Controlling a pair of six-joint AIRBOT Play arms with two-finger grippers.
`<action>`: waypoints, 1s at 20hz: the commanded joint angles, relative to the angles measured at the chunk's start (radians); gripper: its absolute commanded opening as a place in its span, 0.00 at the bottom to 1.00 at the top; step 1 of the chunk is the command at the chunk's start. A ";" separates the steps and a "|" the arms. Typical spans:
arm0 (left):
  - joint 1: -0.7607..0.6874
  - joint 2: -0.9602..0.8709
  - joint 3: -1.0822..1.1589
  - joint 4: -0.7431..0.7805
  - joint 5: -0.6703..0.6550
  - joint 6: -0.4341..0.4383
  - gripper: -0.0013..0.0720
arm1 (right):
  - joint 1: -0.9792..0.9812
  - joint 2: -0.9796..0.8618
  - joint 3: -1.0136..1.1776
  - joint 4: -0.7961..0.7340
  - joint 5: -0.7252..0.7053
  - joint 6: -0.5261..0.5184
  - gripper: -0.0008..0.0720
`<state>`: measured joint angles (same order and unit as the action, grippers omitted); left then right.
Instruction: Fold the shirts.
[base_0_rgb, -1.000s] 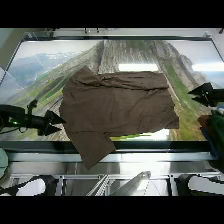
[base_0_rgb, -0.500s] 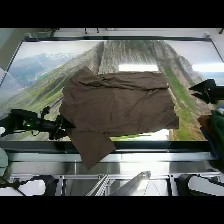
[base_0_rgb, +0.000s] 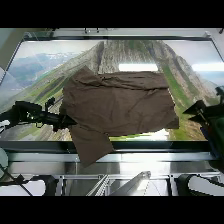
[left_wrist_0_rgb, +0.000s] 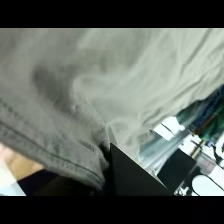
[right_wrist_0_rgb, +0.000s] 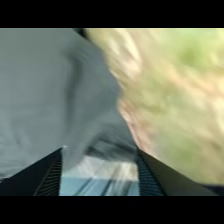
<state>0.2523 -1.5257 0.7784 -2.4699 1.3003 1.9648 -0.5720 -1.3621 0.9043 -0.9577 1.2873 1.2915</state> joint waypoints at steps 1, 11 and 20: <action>0.036 0.000 0.005 -0.010 0.054 0.018 0.10 | 0.001 -0.003 -0.113 -0.052 -0.071 0.039 0.67; 0.043 0.000 0.006 -0.013 0.070 0.026 0.10 | 0.088 -0.120 -0.176 0.319 -0.071 -0.219 0.16; 0.095 0.497 0.389 -0.527 0.535 0.334 0.05 | -0.049 0.477 -0.121 1.283 0.457 -0.583 0.04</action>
<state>0.3145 -1.2560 0.9829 -2.8426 1.7252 2.1914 -0.5453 -1.1339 0.7479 -0.0952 1.5761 0.8028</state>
